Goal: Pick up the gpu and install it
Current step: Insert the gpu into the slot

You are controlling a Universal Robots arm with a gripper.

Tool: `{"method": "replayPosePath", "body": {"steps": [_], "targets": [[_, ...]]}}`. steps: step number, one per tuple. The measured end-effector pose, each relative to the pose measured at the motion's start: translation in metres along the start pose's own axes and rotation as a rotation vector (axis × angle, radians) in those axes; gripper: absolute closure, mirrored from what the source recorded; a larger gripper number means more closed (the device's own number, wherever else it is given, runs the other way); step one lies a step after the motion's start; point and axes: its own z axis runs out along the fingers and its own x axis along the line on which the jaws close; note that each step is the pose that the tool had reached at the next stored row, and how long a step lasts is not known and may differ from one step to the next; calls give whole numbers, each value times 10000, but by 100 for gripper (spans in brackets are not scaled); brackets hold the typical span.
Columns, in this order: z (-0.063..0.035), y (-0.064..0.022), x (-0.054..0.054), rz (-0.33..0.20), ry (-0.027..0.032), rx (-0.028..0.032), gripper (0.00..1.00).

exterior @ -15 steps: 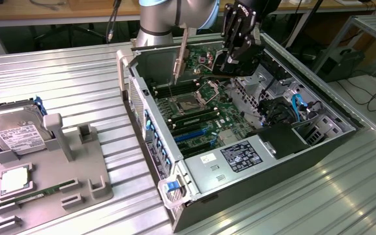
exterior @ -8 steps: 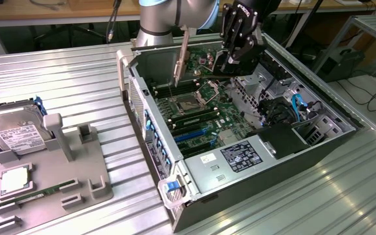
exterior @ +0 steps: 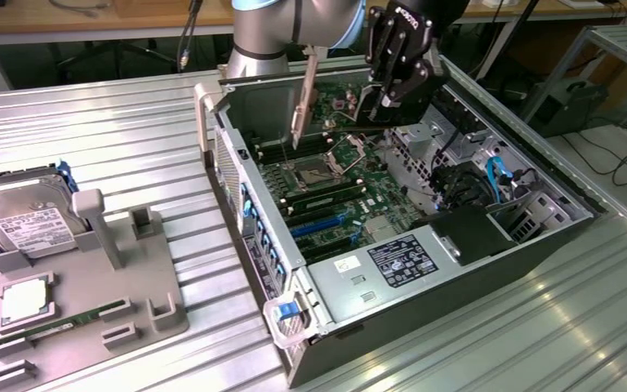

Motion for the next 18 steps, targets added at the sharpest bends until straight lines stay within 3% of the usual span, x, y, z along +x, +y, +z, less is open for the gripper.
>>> {"method": "replayPosePath", "body": {"steps": [11, 18], "targets": [[1, 2, 3, -1123, 60, -25, 72], [55, -9, 4, -1272, 115, -21, 72]]}}
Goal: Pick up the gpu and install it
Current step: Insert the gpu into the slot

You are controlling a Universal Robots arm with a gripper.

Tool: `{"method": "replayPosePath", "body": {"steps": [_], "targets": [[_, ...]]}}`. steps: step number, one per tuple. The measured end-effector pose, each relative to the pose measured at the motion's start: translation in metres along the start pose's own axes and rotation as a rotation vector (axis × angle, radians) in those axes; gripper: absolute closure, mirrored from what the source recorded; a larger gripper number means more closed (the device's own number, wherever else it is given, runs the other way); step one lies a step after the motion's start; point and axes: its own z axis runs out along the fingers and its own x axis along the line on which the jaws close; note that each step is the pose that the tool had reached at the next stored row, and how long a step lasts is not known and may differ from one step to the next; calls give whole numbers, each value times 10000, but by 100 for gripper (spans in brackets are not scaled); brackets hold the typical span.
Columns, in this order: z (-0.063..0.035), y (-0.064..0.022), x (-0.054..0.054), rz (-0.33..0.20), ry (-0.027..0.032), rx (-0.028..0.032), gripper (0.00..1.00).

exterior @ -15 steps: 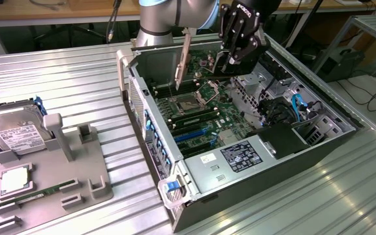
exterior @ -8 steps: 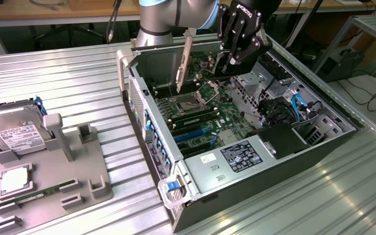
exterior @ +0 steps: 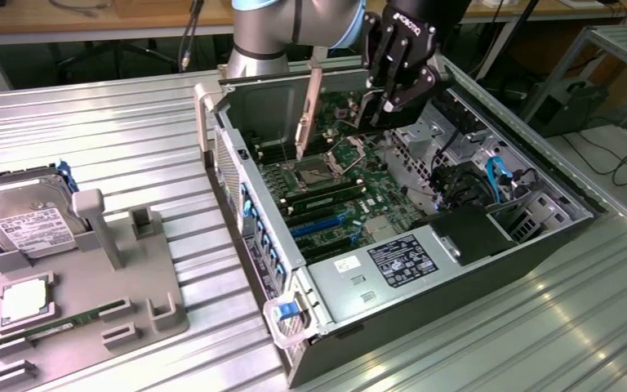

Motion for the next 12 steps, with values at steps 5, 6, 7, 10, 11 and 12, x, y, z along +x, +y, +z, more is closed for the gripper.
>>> {"method": "replayPosePath", "body": {"steps": [5, 6, 7, 10, 11, 12], "targets": [[60, -4, 1, -36, 15, -1, 72], [66, -5, 1, -77, 25, -2, 72], [72, -5, 1, -123, 32, -3, 72], [90, -6, 2, -395, 93, -6, 72], [94, -7, 2, -479, 115, -8, 72], [98, -7, 2, -571, 134, -10, 72]]}}
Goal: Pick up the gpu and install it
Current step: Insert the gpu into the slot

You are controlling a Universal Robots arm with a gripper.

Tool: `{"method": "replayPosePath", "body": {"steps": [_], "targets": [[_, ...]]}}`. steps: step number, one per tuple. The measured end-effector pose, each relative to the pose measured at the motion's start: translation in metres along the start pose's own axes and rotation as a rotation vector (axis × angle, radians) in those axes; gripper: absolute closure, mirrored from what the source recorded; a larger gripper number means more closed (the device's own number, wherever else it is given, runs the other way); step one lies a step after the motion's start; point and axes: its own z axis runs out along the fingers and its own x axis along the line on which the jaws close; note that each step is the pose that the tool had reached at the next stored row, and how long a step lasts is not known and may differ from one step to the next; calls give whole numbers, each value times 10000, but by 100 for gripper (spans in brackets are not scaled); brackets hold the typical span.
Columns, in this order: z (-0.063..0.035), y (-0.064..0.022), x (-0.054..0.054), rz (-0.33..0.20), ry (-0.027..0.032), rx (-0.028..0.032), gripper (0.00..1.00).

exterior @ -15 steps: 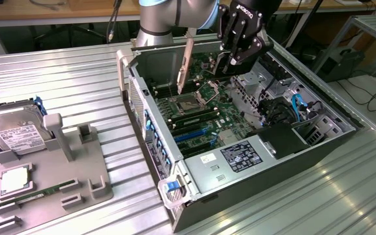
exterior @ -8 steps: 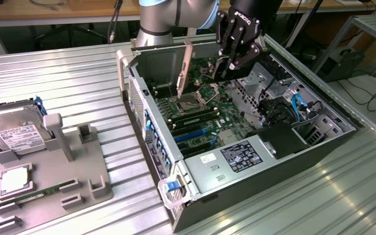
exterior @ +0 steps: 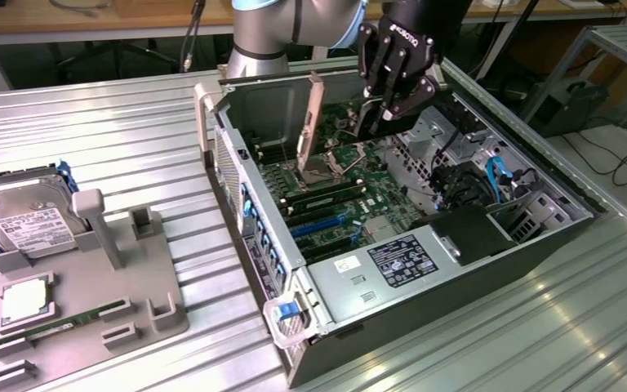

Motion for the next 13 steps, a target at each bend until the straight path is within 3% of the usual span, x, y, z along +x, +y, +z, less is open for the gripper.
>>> {"method": "replayPosePath", "body": {"steps": [13], "targets": [[64, -4, 1, -247, 20, 1, 72]]}}
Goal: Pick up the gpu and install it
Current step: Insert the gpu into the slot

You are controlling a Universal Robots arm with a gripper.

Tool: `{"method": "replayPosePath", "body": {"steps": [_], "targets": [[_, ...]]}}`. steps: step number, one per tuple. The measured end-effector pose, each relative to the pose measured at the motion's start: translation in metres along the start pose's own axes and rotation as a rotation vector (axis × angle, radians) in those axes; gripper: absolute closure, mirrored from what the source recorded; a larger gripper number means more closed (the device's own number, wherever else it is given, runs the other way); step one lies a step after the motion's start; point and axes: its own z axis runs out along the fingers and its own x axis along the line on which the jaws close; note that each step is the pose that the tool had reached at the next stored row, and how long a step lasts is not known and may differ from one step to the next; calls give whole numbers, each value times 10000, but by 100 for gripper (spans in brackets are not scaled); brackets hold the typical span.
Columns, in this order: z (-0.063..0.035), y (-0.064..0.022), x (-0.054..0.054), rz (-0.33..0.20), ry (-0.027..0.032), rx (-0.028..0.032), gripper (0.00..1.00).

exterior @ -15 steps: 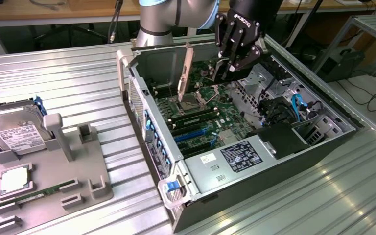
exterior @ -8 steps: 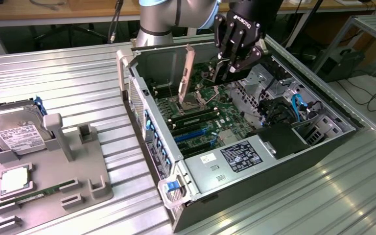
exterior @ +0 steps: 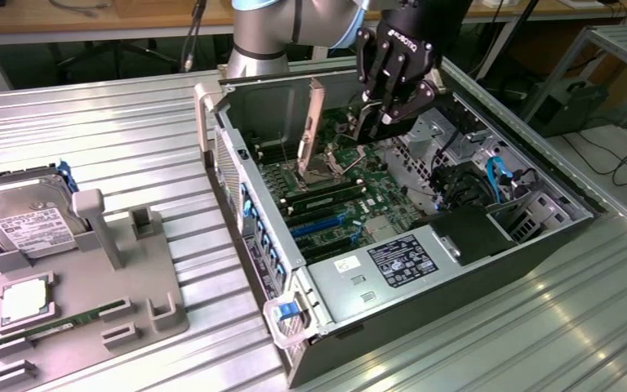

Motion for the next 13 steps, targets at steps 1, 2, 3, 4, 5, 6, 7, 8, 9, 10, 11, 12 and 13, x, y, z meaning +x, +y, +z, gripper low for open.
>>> {"method": "replayPosePath", "body": {"steps": [1, 2, 3, 4, 5, 6, 7, 8, 9, 10, 11, 12, 13], "targets": [[15, -1, 0, 3, 1, 4, 72], [49, -3, 0, 94, -5, 10, 72], [58, -3, 0, 111, -4, 37, 72], [64, -4, 0, 115, 4, 111, 72], [72, -4, 0, 114, 14, 245, 72], [75, -3, 5, 113, 20, 343, 72], [83, -3, 11, 113, 22, 389, 72], [93, 5, 18, 113, 28, 470, 72], [124, 10, 18, 113, 29, 497, 72], [151, 9, 18, 122, 26, 498, 72], [173, 6, 18, 176, 23, 498, 72], [195, 4, 18, 352, 16, 498, 72], [226, 2, 19, 668, 2, 501, 72]]}}
